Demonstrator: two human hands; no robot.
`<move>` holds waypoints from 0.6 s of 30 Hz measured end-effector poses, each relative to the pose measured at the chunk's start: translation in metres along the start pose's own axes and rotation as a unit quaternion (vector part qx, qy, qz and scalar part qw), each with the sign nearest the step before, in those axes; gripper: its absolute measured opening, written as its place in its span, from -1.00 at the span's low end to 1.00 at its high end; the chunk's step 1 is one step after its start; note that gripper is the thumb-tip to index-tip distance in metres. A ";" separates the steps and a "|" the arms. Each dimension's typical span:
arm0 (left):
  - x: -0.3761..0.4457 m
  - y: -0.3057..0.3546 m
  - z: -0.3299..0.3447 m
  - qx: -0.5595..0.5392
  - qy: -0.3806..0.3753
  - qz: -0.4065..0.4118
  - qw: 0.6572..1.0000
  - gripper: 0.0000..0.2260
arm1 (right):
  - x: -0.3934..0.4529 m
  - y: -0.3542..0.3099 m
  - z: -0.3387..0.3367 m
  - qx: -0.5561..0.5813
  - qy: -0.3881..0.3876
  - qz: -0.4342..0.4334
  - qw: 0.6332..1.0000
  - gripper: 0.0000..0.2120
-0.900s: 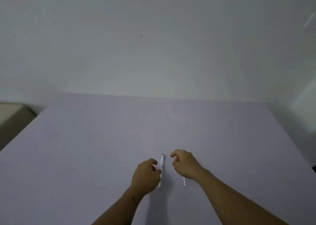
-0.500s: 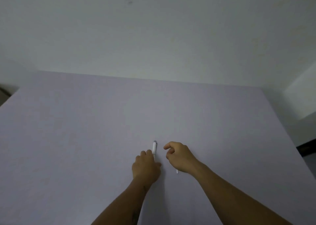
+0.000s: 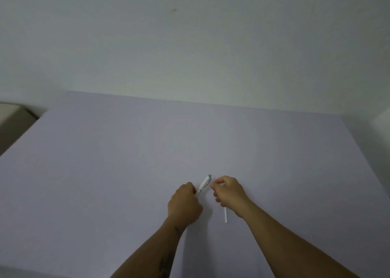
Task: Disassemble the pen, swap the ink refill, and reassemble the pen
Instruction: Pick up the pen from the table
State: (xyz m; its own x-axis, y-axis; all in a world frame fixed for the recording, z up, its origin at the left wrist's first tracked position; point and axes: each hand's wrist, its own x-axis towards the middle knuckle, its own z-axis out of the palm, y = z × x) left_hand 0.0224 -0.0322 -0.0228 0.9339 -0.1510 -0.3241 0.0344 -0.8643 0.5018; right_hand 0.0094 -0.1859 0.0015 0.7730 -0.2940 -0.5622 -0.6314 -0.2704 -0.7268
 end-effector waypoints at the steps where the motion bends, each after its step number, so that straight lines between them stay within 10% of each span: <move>1: -0.001 0.002 -0.004 0.004 0.015 0.019 1.000 -0.85 | 0.001 -0.005 0.000 0.030 0.005 0.006 1.000 -0.78; 18: -0.001 -0.008 -0.046 -0.001 0.058 0.068 0.996 -0.90 | 0.026 -0.043 0.016 0.153 0.022 -0.025 0.988 -0.82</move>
State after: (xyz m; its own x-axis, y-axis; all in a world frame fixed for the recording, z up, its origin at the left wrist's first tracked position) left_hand 0.0377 -0.0032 0.0107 0.9647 -0.2106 -0.1582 -0.0953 -0.8389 0.5360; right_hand 0.0577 -0.1677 0.0117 0.7945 -0.3293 -0.5103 -0.5398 0.0021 -0.8418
